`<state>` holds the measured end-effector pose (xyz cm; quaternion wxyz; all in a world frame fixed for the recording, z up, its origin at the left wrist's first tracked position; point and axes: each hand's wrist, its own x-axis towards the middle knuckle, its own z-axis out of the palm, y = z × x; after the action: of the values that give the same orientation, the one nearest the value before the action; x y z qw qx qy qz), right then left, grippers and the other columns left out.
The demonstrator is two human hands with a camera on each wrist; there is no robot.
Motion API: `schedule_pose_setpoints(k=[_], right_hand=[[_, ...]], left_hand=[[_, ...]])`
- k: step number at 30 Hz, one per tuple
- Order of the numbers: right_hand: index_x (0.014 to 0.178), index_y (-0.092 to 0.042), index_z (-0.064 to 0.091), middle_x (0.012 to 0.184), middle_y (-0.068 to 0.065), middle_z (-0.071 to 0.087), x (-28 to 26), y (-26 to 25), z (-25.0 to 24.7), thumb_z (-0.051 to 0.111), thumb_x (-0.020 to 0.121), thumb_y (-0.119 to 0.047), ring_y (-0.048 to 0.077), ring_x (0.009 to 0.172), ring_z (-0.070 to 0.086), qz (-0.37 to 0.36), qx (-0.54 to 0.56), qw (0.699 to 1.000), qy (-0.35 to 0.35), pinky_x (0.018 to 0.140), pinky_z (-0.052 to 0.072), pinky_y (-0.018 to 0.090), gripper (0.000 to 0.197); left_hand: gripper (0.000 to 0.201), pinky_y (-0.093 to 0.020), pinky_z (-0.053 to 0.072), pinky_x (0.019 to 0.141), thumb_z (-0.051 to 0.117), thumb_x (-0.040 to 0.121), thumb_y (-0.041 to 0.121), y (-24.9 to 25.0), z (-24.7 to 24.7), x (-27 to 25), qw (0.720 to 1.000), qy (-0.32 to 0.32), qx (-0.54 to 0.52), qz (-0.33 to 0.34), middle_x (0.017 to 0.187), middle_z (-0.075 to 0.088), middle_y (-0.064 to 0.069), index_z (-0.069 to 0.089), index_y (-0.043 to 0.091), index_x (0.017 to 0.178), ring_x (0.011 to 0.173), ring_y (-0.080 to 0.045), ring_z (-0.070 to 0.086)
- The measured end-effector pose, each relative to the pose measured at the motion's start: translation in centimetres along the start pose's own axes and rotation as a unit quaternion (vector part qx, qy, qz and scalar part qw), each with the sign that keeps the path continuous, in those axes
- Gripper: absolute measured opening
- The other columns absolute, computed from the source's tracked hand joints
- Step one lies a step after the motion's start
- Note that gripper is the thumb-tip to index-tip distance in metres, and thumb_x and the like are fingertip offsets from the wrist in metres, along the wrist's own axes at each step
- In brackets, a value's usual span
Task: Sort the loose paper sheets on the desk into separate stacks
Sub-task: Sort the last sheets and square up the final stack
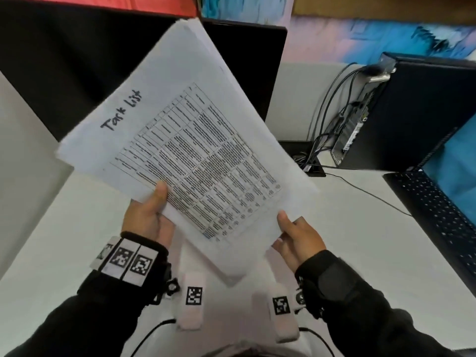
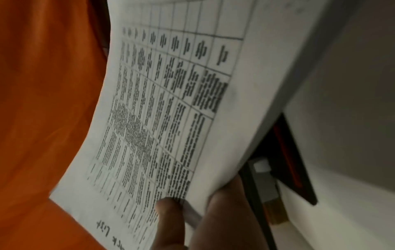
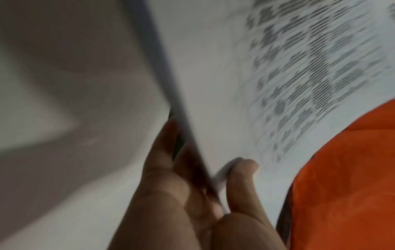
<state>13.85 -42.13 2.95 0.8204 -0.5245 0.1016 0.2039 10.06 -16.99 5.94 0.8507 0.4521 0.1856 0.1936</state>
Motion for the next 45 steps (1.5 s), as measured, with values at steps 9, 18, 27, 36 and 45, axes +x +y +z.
schedule_pose_setpoints(k=[9,18,27,36,45], right_hand=[[0.110,-0.025,0.060,0.107,0.006,0.069,0.5,-2.6,-1.6,0.078,0.041,-0.066,0.025,0.102,0.065,-0.120,-0.174,0.975,0.076,0.096,0.047,0.044,0.083],[0.113,-0.015,0.059,0.087,-0.018,0.071,-1.6,-4.0,-1.0,0.055,0.089,-0.003,-0.010,0.083,0.065,-0.193,-0.289,0.936,0.044,0.067,0.046,0.003,0.027],[0.121,-0.012,0.055,0.105,-0.003,0.064,-1.7,-0.6,-2.5,0.061,0.088,-0.016,-0.017,0.080,0.058,-0.190,-0.322,0.922,0.103,0.067,0.042,-0.003,0.033],[0.120,-0.014,0.057,0.111,0.000,0.065,-0.9,-1.4,-3.1,0.062,0.087,-0.018,-0.008,0.089,0.062,-0.182,-0.327,0.922,0.104,0.071,0.045,0.000,0.034],[0.105,-0.037,0.056,0.093,-0.013,0.059,-2.5,-7.7,0.1,0.068,0.081,-0.008,-0.007,0.086,0.056,-0.284,-0.500,0.812,0.099,0.077,0.042,0.003,0.040]], left_hand=[[0.035,-0.031,0.058,0.070,0.063,0.079,-0.001,0.9,-4.6,1.7,0.996,0.040,0.073,0.014,0.110,0.068,-0.014,0.062,0.015,0.111,0.084,-0.017,0.071],[0.024,-0.028,0.051,0.078,0.075,0.071,0.015,1.5,-8.1,4.4,0.913,-0.058,0.401,0.052,0.076,0.070,0.011,0.061,0.019,0.090,0.087,-0.024,0.064],[0.014,-0.028,0.038,0.081,0.074,0.075,0.018,-1.4,-8.3,1.7,0.894,-0.046,0.444,0.031,0.072,0.067,0.010,0.068,0.030,0.072,0.085,-0.025,0.062],[0.038,0.002,0.039,0.066,0.060,0.085,0.007,-1.3,-7.0,1.5,0.908,-0.069,0.411,0.045,0.097,0.061,0.004,0.051,0.006,0.122,0.081,0.006,0.055],[0.023,-0.039,0.049,0.084,0.079,0.069,0.025,-2.2,-8.1,1.9,0.901,-0.078,0.425,-0.023,0.070,0.070,0.020,0.065,0.032,0.085,0.071,0.002,0.063]])
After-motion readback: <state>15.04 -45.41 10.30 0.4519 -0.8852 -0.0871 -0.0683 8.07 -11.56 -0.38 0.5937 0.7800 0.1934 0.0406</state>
